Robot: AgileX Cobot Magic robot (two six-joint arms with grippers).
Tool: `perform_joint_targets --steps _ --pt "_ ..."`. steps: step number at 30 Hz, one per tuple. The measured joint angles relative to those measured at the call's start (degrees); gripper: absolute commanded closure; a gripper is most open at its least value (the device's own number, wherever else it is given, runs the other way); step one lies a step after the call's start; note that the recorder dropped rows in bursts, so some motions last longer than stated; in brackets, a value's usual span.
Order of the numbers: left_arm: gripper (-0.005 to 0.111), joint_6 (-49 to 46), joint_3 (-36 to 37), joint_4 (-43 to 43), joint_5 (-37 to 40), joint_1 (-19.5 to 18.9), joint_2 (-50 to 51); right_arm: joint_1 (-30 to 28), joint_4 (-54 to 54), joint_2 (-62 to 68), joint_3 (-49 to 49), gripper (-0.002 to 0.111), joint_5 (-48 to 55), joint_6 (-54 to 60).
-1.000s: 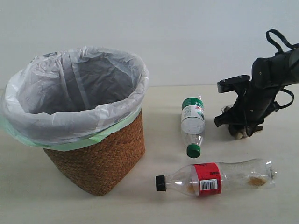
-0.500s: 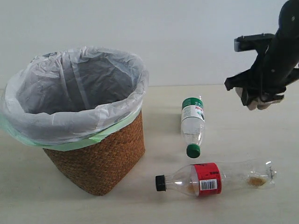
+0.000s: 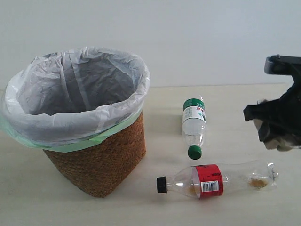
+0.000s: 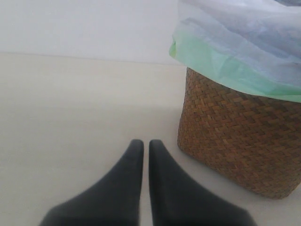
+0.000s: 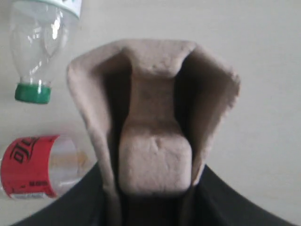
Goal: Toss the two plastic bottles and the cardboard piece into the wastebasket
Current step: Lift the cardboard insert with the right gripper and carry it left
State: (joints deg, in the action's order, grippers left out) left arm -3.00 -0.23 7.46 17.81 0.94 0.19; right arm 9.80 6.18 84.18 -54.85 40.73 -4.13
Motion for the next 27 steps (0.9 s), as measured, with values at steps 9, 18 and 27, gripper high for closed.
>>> perform_joint_targets --steps 9,18,27 --pt "0.103 0.0 0.0 0.0 0.0 0.0 0.0 5.5 -1.1 -8.5 3.1 0.108 -2.8 -2.3" --pt "0.103 0.0 0.0 0.0 0.0 0.0 0.0 0.5 -18.4 -9.2 3.1 0.108 2.7 -11.9" --pt "0.103 0.0 0.0 0.0 0.0 0.0 0.0 -10.0 -27.7 -9.2 3.1 0.108 6.7 -15.1"
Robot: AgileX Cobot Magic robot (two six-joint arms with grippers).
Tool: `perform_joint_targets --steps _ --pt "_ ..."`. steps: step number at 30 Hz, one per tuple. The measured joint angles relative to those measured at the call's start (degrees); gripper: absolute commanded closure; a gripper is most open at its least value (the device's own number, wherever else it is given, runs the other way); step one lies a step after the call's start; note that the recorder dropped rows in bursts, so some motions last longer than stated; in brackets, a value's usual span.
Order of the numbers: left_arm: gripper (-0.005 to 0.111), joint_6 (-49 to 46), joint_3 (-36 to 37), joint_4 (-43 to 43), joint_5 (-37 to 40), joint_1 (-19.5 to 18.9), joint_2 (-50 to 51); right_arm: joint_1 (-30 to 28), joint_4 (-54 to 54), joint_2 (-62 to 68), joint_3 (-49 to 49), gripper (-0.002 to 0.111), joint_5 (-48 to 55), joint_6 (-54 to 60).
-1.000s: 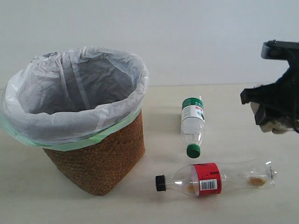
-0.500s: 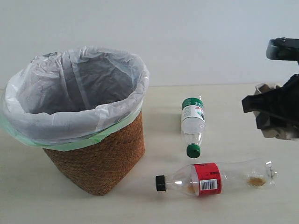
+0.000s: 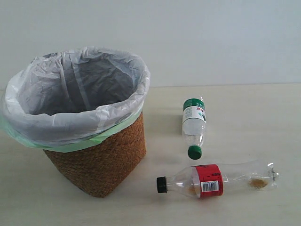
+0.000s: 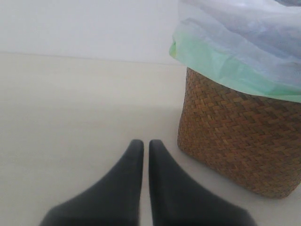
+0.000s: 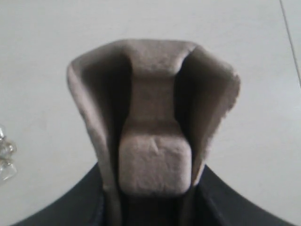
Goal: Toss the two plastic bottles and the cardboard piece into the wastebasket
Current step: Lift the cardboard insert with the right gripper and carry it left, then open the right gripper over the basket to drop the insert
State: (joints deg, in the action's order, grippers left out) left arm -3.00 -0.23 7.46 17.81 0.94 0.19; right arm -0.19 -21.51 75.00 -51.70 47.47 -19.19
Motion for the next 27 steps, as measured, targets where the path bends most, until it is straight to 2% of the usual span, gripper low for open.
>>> perform_joint_targets --steps 4,7,10,13,15,16,17,19,21,23,24,27 --pt "0.103 0.0 0.0 0.0 0.0 0.0 0.0 -0.3 0.6 0.1 0.0 0.108 -2.8 -1.0" --pt "0.103 0.0 0.0 0.0 0.0 0.0 0.0 2.3 2.7 2.2 -0.1 0.108 -5.2 -1.2" --pt "0.103 0.0 0.0 0.0 0.0 0.0 0.0 8.2 6.5 6.3 -2.9 0.108 -5.5 -1.2" --pt "0.103 0.0 0.0 0.0 0.0 0.0 0.0 17.0 12.4 10.0 -10.3 0.106 -5.4 1.1" --pt "0.103 0.0 0.0 0.0 0.0 0.0 0.0 24.2 18.1 11.4 -18.1 0.097 -6.2 3.8" --pt "0.103 0.0 0.0 0.0 0.0 0.0 0.0 27.5 21.0 11.7 -21.8 0.087 -6.3 5.2" --pt "0.103 0.0 0.0 0.0 0.0 0.0 0.0 30.4 25.4 12.3 -26.6 0.073 -6.2 7.2" --pt "0.103 0.0 0.0 0.0 0.0 0.0 0.0 34.7 34.7 13.3 -36.1 0.037 -5.7 10.6" --pt "0.103 0.0 0.0 0.0 0.0 0.0 0.0 36.9 40.7 14.5 -43.9 0.021 -4.6 11.7" --pt "0.103 0.0 0.0 0.0 0.0 0.0 0.0 37.5 42.1 15.9 -48.9 0.024 -2.5 9.9" --pt "0.103 0.0 0.0 0.0 0.0 0.0 0.0 37.5 41.0 16.9 -50.7 0.032 -1.0 8.3" --pt "0.103 0.0 0.0 0.0 0.0 0.0 0.0 37.2 27.4 19.4 -52.4 0.046 6.1 0.3"
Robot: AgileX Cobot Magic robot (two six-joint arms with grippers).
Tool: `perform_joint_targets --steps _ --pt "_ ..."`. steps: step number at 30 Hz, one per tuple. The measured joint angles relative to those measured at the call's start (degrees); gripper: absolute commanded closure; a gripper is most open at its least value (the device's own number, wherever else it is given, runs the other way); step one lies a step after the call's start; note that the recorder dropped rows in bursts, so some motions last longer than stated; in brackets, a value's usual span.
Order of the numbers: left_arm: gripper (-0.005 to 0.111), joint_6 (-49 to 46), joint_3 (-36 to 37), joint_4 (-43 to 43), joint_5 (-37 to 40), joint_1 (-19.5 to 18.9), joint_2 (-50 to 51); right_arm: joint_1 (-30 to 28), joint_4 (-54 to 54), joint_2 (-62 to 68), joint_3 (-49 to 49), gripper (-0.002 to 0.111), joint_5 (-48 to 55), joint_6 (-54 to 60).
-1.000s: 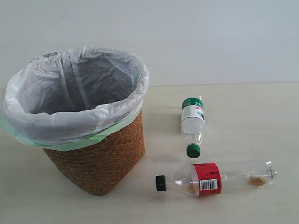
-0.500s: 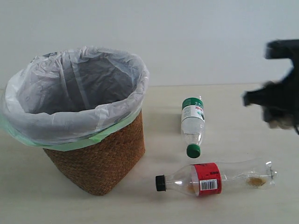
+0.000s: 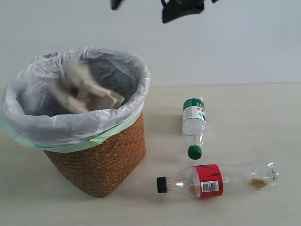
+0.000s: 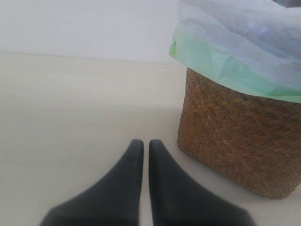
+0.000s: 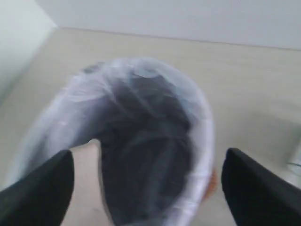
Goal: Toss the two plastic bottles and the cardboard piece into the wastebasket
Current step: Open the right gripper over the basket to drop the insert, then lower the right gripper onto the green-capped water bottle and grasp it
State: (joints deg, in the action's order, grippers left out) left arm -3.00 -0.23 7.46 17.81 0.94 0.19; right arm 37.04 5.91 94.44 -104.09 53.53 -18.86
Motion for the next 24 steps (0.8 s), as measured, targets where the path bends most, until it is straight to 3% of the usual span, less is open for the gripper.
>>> perform_joint_targets --steps 3,9,17,20,24 --pt "0.103 0.0 0.0 0.0 0.0 0.0 0.0 -0.1 -15.6 0.1 0.0 0.048 7.7 -4.0" --pt "0.103 0.0 0.0 0.0 0.0 0.0 0.0 -0.3 -32.9 -1.1 -0.2 0.049 16.0 -4.4" --pt "0.103 0.0 0.0 0.0 0.0 0.0 0.0 -4.3 -31.5 -2.1 13.9 0.049 15.0 -5.2" --pt "0.103 0.0 0.0 0.0 0.0 0.0 0.0 -4.4 -27.9 -1.7 25.5 0.049 3.4 -9.2" --pt "0.103 0.0 0.0 0.0 0.0 0.0 0.0 -4.4 -27.4 4.2 29.7 0.045 -5.4 -14.1"
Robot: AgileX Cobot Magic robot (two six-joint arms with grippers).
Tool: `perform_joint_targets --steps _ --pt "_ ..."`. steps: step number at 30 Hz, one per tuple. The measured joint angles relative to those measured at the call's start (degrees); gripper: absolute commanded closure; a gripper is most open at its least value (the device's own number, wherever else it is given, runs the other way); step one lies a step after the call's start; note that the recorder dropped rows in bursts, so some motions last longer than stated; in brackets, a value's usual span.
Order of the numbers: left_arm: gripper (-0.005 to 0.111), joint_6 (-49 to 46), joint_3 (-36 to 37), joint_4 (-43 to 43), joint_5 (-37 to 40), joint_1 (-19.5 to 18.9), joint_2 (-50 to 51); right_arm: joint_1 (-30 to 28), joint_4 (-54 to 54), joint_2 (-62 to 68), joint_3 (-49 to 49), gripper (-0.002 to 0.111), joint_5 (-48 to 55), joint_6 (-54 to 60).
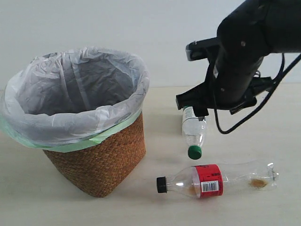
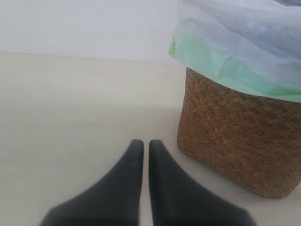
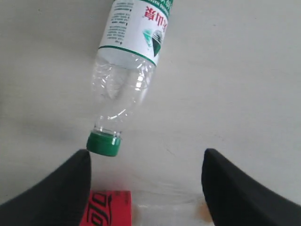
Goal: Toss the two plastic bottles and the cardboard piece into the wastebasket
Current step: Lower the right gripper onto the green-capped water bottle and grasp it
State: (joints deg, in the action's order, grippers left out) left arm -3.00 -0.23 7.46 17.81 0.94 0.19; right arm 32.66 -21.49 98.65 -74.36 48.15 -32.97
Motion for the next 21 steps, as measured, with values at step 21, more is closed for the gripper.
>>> perform_joint_targets --steps 21 --pt "0.103 0.0 0.0 0.0 0.0 0.0 0.0 -6.6 5.4 19.1 -8.8 0.038 -17.1 -4.4"
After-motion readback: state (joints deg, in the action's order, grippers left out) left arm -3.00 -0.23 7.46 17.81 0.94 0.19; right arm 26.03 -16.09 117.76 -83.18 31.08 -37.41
